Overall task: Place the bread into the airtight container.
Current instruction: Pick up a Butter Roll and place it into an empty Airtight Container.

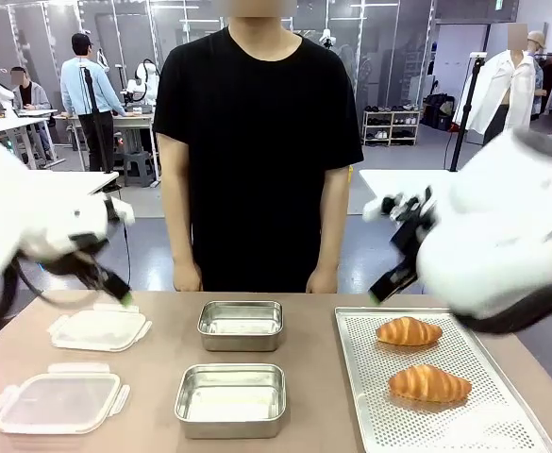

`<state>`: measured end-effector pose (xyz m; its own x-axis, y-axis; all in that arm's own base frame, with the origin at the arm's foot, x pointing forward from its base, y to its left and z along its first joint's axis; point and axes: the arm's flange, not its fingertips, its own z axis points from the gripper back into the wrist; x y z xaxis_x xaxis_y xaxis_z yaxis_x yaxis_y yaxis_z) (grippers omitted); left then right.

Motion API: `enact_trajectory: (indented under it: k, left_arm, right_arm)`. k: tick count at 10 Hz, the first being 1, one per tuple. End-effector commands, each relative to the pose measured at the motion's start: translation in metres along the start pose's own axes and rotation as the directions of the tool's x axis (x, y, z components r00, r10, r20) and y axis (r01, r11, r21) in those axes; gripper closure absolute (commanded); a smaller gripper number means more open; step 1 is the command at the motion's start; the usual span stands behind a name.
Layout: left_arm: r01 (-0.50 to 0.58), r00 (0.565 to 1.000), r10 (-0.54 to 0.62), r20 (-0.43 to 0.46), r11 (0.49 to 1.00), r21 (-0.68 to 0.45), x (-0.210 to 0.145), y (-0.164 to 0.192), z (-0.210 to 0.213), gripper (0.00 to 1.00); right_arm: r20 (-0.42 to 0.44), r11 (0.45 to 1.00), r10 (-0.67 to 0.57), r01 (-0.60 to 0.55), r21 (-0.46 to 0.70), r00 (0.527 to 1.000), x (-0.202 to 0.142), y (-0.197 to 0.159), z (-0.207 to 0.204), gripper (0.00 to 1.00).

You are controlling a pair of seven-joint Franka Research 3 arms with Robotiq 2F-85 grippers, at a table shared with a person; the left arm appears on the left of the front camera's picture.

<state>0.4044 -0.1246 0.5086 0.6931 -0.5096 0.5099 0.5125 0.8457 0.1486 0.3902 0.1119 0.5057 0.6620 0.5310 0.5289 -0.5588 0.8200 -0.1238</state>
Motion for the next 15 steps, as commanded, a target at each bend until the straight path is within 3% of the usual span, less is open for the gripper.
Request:
enact_trajectory:
  k: [1,3,5,7,10,15]
  left_arm:
    - [0.017,0.999,-0.018,-0.03,0.999,-0.045,0.032,0.022,0.095,0.0]
    - [-0.036,0.999,0.035,-0.011,0.999,-0.04,0.041,0.039,0.189,0.0]
    - [-0.075,0.995,0.075,0.067,0.997,-0.006,0.032,0.043,0.252,0.0]
    - [-0.131,0.979,0.122,0.161,0.99,0.05,0.013,0.051,0.315,0.0]
    - [-0.153,0.964,0.122,0.235,0.981,0.117,-0.015,0.05,0.363,0.0]
    - [-0.15,0.957,0.118,0.265,0.983,0.104,-0.016,0.052,0.374,0.0]
  right_arm:
    - [-0.038,0.997,0.047,-0.044,0.065,0.998,0.013,-0.031,0.09,0.0]
    - [0.002,0.999,0.031,-0.031,0.006,1.0,0.003,-0.039,0.185,0.0]
    - [0.091,0.995,0.073,-0.079,0.065,0.993,-0.019,-0.043,0.261,0.0]
    - [0.139,0.992,0.11,-0.117,0.043,0.984,-0.045,-0.045,0.324,0.0]
    - [0.154,0.992,0.119,-0.113,-0.049,0.981,-0.072,-0.039,0.362,0.0]
    - [0.178,0.994,0.104,-0.1,-0.032,0.978,-0.073,-0.037,0.372,0.0]
